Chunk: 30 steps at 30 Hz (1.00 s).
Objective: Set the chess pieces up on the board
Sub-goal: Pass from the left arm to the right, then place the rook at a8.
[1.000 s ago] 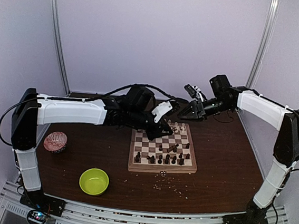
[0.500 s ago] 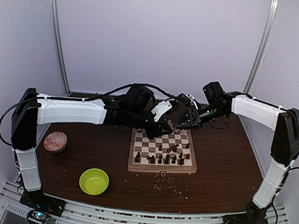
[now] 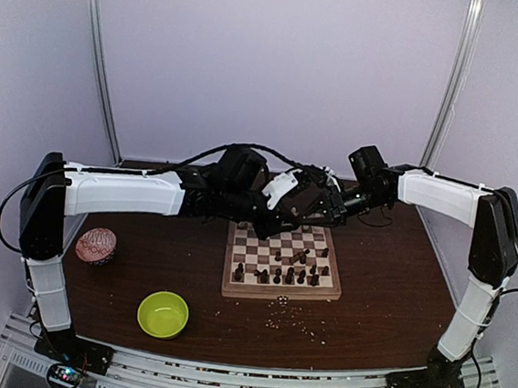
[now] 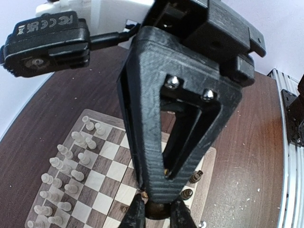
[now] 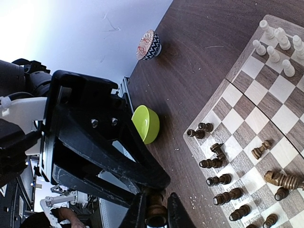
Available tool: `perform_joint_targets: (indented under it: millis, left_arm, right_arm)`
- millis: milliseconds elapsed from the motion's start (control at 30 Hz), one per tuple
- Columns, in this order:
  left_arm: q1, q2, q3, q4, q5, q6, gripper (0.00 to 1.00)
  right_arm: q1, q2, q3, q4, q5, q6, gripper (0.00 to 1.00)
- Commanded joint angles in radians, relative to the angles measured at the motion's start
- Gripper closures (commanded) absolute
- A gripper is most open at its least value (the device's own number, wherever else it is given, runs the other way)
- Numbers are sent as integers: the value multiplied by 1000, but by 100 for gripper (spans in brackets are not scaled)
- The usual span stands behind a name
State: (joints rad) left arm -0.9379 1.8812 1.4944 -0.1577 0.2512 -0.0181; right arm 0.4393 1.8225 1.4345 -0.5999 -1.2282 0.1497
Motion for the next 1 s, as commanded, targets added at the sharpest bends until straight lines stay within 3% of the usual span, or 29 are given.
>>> perform_joint_targets:
  millis: [0,133,300,633,967]
  left_arm:
    - [1,-3,-3,57,-8,-11,86]
    - [1,-1,-12,43,-52,-23,70]
    - [4,-52,-100,66,-104,-39,60]
    - [73,-116,-255,137,-140,-152,59]
    - [103,-117,-249,129,-150,-180,60]
  right_arm:
    - [7,0,-9,36,-3,7,88]
    - [-1,-13,36,-98,94,-132,90]
    - [-6,-94,42,-284,337,-417,91]
    - [46,-277,-256,-234,784,-703,91]
    - [168,-242,-345,-135,963,-768,91]
